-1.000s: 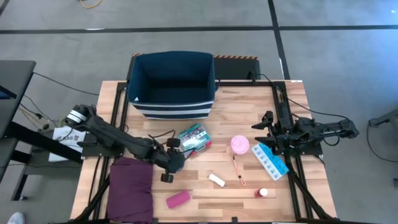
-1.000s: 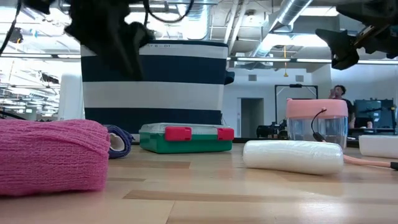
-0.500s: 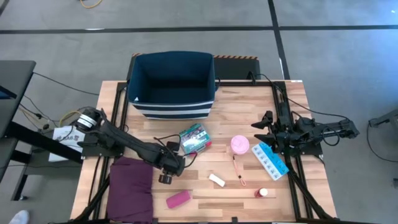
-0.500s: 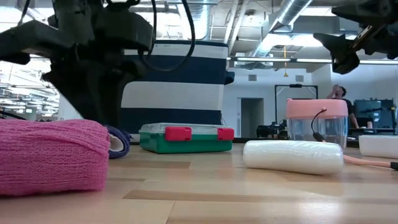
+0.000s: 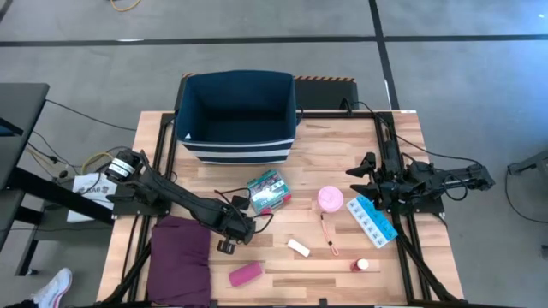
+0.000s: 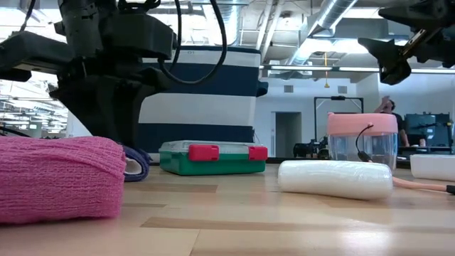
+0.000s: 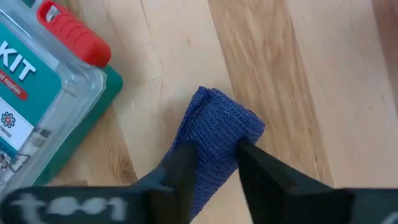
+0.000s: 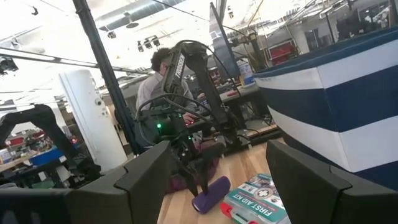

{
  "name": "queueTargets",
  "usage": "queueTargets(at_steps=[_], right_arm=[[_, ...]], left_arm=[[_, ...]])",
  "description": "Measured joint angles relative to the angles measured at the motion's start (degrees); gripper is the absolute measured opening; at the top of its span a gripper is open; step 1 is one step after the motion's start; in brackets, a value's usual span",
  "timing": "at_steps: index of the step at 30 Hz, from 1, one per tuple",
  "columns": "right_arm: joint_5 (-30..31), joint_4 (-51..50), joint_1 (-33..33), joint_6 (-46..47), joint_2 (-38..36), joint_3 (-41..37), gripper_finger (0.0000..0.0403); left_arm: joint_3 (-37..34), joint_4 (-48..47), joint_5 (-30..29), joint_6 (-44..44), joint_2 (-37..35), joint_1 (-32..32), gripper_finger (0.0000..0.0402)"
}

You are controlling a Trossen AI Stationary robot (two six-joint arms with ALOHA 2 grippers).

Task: Pick & place medical supplies in basket/bin
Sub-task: Put the violet bandage into the blue bin

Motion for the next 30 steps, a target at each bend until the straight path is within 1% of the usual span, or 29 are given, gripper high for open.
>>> queueTargets(at_steps=[4, 6, 14, 17, 20, 23, 27, 30], right_arm=[[0.00, 0.00, 0.00, -0.01, 0.00, 0.00, 0.0260], [0.00, 0.00, 0.00, -0.02, 0.00, 0.00, 0.0260], [0.00, 0.00, 0.00, -0.04, 0.00, 0.00, 0.0260], [0.00, 0.00, 0.00, -0.05, 0.00, 0.00, 0.0260], [0.00, 0.00, 0.00, -0.07, 0.00, 0.00, 0.0260], [0.00, 0.00, 0.02, -0.02, 0.00, 0.00, 0.0260], [-0.04, -0.01, 0.01, -0.02, 0.00, 0.00, 0.0260], [-0.15, -0.06, 0.00, -0.02, 0.00, 0.00, 0.0260]], left_arm=[[-0.01, 0.06, 0.32, -0.05, 0.02, 0.00, 0.0029], [-0.07, 0.74, 0.95, 0.23, 0.02, 0.11, 0.0009], [1.27, 1.55, 1.51, -0.41, 0.17, 0.39, 0.0001], [2.66, -1.46, 1.96, -0.41, 0.35, 0.39, 0.0012], [4.06, -4.06, 1.94, 0.95, 0.49, 0.37, 0.0032], [5.28, -3.91, 1.97, 1.19, 0.52, 0.61, 0.0059], [6.31, -4.55, 5.08, 0.98, 0.50, 1.05, 0.0100], [6.66, -4.67, 6.41, -2.22, 0.48, 0.98, 0.0129]])
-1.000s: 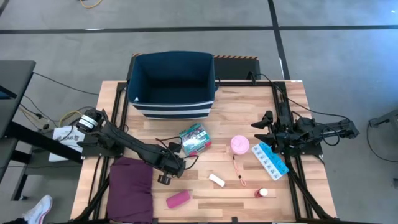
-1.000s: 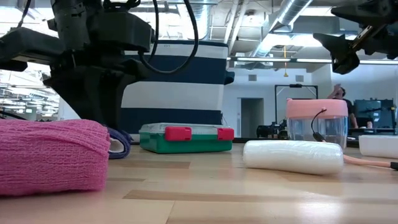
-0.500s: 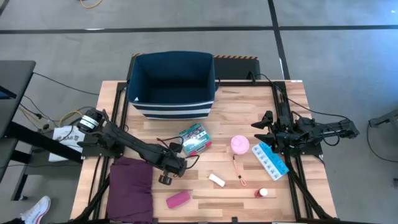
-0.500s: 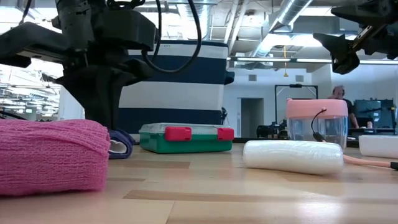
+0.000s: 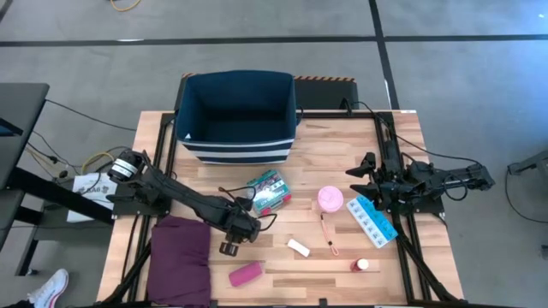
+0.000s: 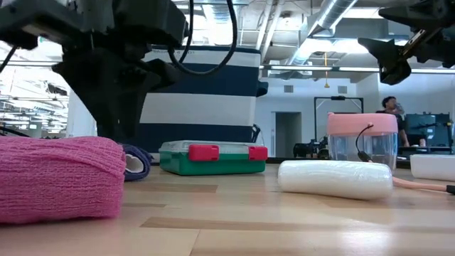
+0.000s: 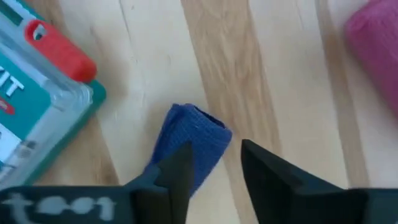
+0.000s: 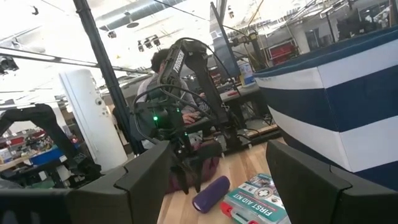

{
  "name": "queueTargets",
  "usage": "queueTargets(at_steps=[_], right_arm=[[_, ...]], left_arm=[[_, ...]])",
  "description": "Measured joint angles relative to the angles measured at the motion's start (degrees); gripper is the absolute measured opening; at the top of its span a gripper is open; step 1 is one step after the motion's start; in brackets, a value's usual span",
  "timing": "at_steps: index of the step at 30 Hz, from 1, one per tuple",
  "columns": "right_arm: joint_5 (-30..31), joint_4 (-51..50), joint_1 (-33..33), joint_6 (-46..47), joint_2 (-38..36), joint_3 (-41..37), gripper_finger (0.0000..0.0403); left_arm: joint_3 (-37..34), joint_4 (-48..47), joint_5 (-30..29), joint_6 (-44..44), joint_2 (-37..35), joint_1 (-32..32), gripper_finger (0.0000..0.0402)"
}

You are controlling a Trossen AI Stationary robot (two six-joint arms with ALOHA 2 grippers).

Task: Pick & place medical supplies in basket/bin
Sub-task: Put the violet bandage into the blue bin

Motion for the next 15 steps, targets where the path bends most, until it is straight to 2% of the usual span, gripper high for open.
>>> queueTargets(at_steps=[6, 12, 15], right_arm=[[-0.02, -2.28, 0.00, -0.02, 0.00, 0.00, 0.0260], [1.27, -3.44, 0.00, -1.31, 0.00, 0.00, 0.0260], [1.28, -3.44, 0.01, -1.43, -0.01, 0.00, 0.0260]], left_arm=[[0.00, -4.85, -0.52, -0.13, -0.08, -0.39, 0.0189], [0.10, -4.78, -8.71, 5.02, 0.15, -0.16, 0.0241], [-0.69, -5.37, -6.41, 6.22, 0.92, 0.39, 0.0260]])
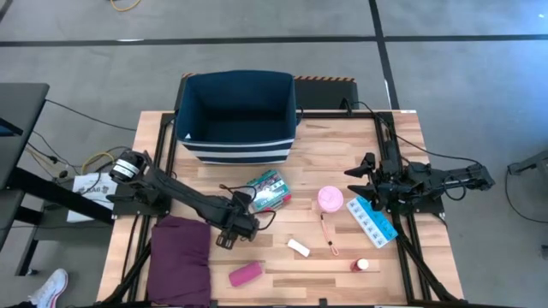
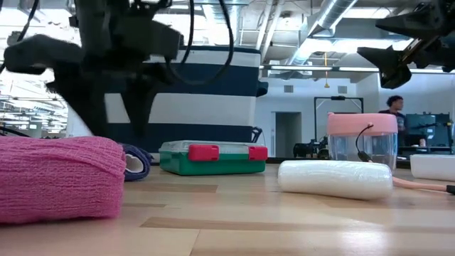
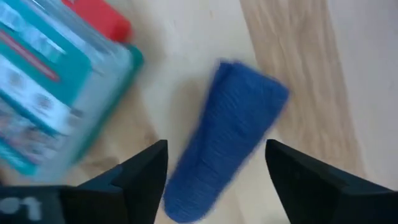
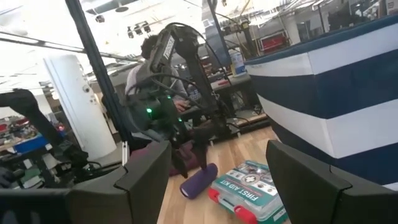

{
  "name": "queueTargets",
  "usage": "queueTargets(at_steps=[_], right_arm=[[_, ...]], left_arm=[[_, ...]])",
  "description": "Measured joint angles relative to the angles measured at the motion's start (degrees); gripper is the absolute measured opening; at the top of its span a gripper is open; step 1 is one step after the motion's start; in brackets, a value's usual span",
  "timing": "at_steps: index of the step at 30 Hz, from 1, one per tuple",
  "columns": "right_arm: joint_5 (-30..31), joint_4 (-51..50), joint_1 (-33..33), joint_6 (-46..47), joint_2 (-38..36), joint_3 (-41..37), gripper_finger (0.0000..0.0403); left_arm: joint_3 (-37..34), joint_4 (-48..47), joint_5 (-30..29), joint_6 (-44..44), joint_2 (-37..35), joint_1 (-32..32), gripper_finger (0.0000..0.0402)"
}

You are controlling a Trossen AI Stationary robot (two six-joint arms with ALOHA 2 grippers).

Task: Pick & place medical supplies in basket/bin
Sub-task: Put the violet bandage into the blue bin

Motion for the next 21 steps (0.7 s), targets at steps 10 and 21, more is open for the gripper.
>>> queueTargets(at_steps=[10, 21], right_arm=[[0.17, -0.72, 0.00, -0.04, 0.34, 0.00, 0.0260], [0.19, -0.42, 0.01, -0.04, 0.44, 0.00, 0.0260]], left_arm=[[-0.79, 0.23, -0.99, 2.86, 7.54, 0.71, 0.0277], [2.30, -0.46, 0.98, -0.47, 7.03, 2.18, 0.0205]])
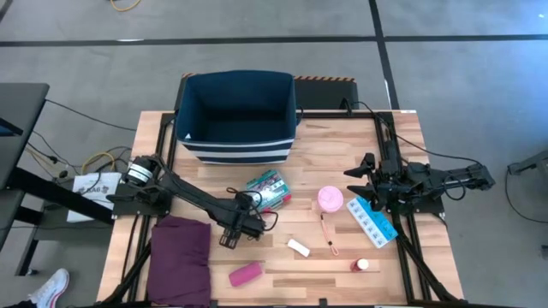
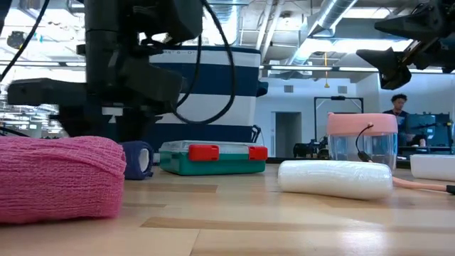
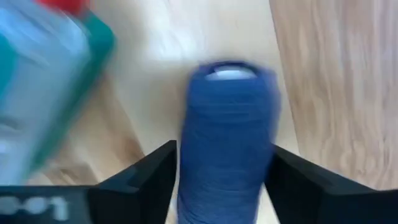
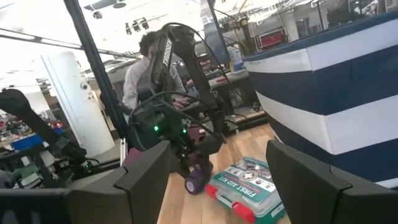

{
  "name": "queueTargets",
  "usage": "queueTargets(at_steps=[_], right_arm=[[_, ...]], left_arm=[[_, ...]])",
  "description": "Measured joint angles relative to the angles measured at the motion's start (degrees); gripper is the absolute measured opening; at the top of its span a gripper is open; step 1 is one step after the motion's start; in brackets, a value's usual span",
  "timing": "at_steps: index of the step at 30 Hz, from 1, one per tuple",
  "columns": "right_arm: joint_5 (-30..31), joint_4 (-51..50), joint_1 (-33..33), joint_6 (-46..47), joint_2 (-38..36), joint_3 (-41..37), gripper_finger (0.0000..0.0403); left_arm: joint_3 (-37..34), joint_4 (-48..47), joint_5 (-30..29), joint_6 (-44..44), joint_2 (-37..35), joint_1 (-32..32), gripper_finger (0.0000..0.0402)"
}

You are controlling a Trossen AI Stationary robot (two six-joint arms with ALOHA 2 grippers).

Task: Pick & place medical supplies in basket/bin
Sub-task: Put the violet bandage into the blue bin

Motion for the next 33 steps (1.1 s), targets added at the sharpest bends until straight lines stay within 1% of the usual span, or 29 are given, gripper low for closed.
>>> queueTargets(at_steps=[5, 8, 10, 12, 16, 19, 22, 25, 27, 30, 31, 32, 33], right_arm=[[0.00, -0.43, 0.00, 0.00, 0.00, 0.00, 0.0260], [-0.02, -0.45, -0.01, 0.01, 0.00, 0.00, 0.0260], [-0.01, -0.45, 0.00, 0.00, 0.00, 0.00, 0.0260], [-0.07, -0.45, -0.02, 0.02, 0.00, 0.00, 0.0260], [-0.15, -0.45, -0.02, 0.02, 0.00, 0.00, 0.0260], [-0.15, -0.47, 0.00, 0.02, 0.00, 0.00, 0.0260], [-0.17, -0.49, 0.00, 0.02, 0.00, 0.00, 0.0260], [-0.16, -0.62, -0.01, 0.02, 0.00, 0.00, 0.0260], [-0.17, -1.20, -0.02, 0.02, 0.00, 0.00, 0.0260], [-0.15, -2.42, -0.02, 0.02, 0.00, 0.00, 0.0260], [-0.13, -2.70, 0.00, 0.02, 0.00, 0.00, 0.0260], [-0.11, -2.92, -0.02, 0.02, 0.00, 0.00, 0.0260], [-0.11, -3.02, -0.02, 0.02, 0.00, 0.00, 0.0260]], left_arm=[[4.67, -0.73, -1.22, -0.54, -0.50, 0.06, 0.0123], [8.99, -4.22, -1.28, -1.38, -0.49, 0.04, 0.0082], [12.90, -9.48, -2.65, -1.67, -0.49, -0.03, 0.0067], [17.64, -15.91, -6.44, -2.10, -0.49, -0.34, 0.0066], [28.35, -25.88, -19.37, -1.63, -0.57, -1.09, 0.0074], [36.66, -31.88, -26.84, 0.17, -0.62, -0.55, 0.0075], [44.38, -36.64, -35.02, 1.15, -0.67, 1.70, 0.0071], [51.07, -39.10, -42.72, 1.53, -0.71, 5.09, 0.0071], [55.23, -39.55, -45.12, 2.60, -0.71, 8.15, 0.0072], [59.99, -39.02, -45.46, 3.97, -0.75, 14.99, 0.0072], [60.93, -38.36, -44.53, 3.87, -0.77, 17.87, 0.0072], [61.51, -37.64, -42.13, 3.19, -0.77, 20.89, 0.0072], [61.64, -36.81, -38.33, 1.99, -0.80, 24.05, 0.0072]])
